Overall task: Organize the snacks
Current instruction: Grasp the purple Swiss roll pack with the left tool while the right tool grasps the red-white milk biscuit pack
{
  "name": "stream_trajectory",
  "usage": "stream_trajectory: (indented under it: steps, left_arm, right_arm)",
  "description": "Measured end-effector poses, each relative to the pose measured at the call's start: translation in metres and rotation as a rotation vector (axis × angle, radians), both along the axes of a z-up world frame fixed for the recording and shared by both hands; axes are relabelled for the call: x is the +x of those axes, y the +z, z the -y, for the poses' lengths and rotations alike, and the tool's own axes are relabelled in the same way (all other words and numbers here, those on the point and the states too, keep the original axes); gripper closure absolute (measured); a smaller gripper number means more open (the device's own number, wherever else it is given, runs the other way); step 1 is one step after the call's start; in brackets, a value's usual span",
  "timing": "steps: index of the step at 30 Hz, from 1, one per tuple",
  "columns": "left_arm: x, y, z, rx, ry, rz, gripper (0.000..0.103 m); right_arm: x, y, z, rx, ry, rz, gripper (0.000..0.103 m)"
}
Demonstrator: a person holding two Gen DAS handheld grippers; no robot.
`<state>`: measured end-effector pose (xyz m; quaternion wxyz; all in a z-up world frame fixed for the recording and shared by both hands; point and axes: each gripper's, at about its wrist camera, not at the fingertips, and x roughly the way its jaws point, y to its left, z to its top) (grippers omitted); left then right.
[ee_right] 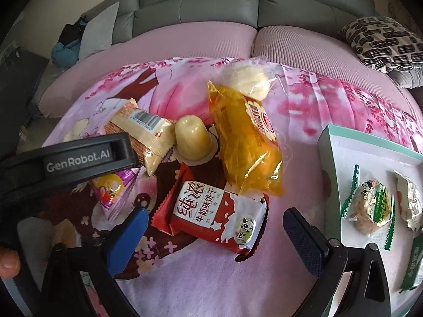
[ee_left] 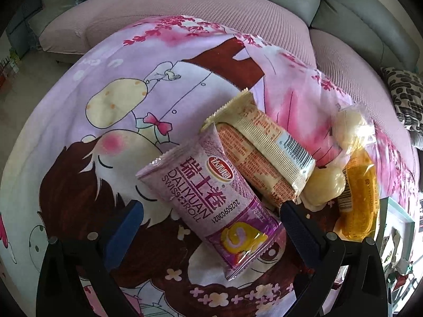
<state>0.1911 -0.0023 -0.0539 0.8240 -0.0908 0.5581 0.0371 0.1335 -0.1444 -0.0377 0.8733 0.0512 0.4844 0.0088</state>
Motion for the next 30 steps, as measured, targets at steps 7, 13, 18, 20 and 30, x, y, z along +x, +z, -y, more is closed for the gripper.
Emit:
stream_trajectory:
  steps: [7,13,18,20,30]
  left_arm:
    - [0.003,-0.007,0.004,0.028,0.002,-0.024,0.000]
    - [0.006,-0.012,0.002,0.035,0.022,-0.030,0.000]
    - [0.003,-0.012,0.003,0.051,0.023,-0.027,0.000]
    - [0.003,-0.011,0.003,0.056,0.024,-0.024,0.001]
    - [0.000,0.007,0.004,0.054,0.005,0.006,0.051]
  right_arm:
    - [0.004,-0.011,0.000,-0.003,-0.005,-0.022,0.000]
    - [0.006,-0.014,-0.001,-0.016,-0.006,-0.017,0.000]
    - [0.008,-0.015,-0.002,-0.016,-0.005,-0.013,0.000]
    - [0.009,-0.014,-0.002,-0.009,-0.005,-0.011,0.000]
    - [0.003,-0.006,0.001,0.013,0.005,0.015,0.025]
